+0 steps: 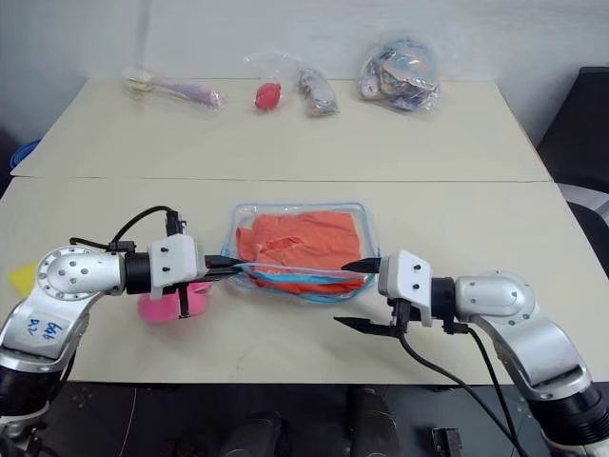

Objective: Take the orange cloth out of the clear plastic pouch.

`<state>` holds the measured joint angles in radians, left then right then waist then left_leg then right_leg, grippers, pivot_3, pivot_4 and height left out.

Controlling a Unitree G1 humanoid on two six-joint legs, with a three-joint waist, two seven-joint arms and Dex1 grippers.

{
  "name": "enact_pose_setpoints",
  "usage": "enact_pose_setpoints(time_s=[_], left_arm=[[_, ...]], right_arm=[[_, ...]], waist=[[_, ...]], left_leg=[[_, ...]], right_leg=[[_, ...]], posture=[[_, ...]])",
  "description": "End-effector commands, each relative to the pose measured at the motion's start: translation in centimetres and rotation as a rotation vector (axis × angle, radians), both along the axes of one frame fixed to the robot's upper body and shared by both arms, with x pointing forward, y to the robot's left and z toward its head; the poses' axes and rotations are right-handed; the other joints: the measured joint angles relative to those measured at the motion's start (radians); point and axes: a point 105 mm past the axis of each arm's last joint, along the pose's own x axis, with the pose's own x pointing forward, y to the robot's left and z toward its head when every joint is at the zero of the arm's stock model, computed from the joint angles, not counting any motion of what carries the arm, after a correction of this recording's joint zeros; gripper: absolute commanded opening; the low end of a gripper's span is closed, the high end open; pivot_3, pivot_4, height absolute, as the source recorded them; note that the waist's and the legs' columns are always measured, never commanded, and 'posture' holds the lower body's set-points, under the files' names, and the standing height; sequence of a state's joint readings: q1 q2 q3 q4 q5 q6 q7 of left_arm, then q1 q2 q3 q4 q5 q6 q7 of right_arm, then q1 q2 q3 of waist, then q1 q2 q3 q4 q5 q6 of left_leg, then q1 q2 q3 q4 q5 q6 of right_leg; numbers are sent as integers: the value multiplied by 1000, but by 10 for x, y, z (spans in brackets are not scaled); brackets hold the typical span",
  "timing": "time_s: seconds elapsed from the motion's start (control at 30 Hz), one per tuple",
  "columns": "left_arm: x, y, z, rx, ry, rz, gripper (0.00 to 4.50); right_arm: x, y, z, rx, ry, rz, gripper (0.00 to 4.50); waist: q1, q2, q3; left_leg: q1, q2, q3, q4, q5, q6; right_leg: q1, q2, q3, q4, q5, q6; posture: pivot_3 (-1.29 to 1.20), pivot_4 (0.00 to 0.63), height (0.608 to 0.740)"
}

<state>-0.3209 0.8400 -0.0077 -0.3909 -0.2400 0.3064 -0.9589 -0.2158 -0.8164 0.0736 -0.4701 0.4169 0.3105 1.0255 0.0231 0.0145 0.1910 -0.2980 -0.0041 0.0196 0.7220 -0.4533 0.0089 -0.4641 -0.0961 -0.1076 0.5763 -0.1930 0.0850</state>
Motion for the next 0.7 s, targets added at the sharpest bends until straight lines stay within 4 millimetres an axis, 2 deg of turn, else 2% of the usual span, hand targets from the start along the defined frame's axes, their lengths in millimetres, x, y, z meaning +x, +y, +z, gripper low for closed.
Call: enact_pose_setpoints(time_s=[0.03, 0.27, 0.37, 0.53, 0.67, 0.7], left_arm=[[-5, -11, 19, -80, -11, -23, 0], [-4, -23, 10, -91, 6, -33, 0], [-3, -27, 11, -107, 8, -36, 0], [-4, -29, 9, -107, 15, -40, 0], [-5, -31, 8, -110, 19, -42, 0], [-5, -31, 7, -110, 18, -41, 0]], right_arm=[[-2, 6, 5, 12, -56, 5, 3602], [-3, 19, -5, 12, -67, -13, 1062], [9, 19, -8, -3, -109, -81, 35], [24, 15, -12, -41, -176, -150, 35], [22, 15, -19, -78, -195, -138, 35], [22, 15, -20, -77, -189, -143, 191]], waist=[[1, 0, 0], [-1, 0, 0], [0, 0, 0], [0, 0, 0], [0, 0, 0], [0, 0, 0]], left_leg=[[0, 0, 0, 0, 0, 0], [0, 0, 0, 1, 0, 0], [0, 0, 0, 1, 0, 0], [0, 0, 0, 1, 0, 0], [0, 0, 0, 1, 0, 0], [0, 0, 0, 1, 0, 0]], right_leg=[[0, 0, 0, 0, 0, 0], [0, 0, 0, 0, 0, 0], [1, 0, 0, 0, 0, 0], [0, 0, 0, 0, 0, 0], [0, 0, 0, 0, 0, 0], [0, 0, 0, 0, 0, 0]], posture=[[0, 150, 740], [0, 150, 740], [0, 150, 740], [0, 150, 740], [0, 150, 740], [0, 150, 740]])
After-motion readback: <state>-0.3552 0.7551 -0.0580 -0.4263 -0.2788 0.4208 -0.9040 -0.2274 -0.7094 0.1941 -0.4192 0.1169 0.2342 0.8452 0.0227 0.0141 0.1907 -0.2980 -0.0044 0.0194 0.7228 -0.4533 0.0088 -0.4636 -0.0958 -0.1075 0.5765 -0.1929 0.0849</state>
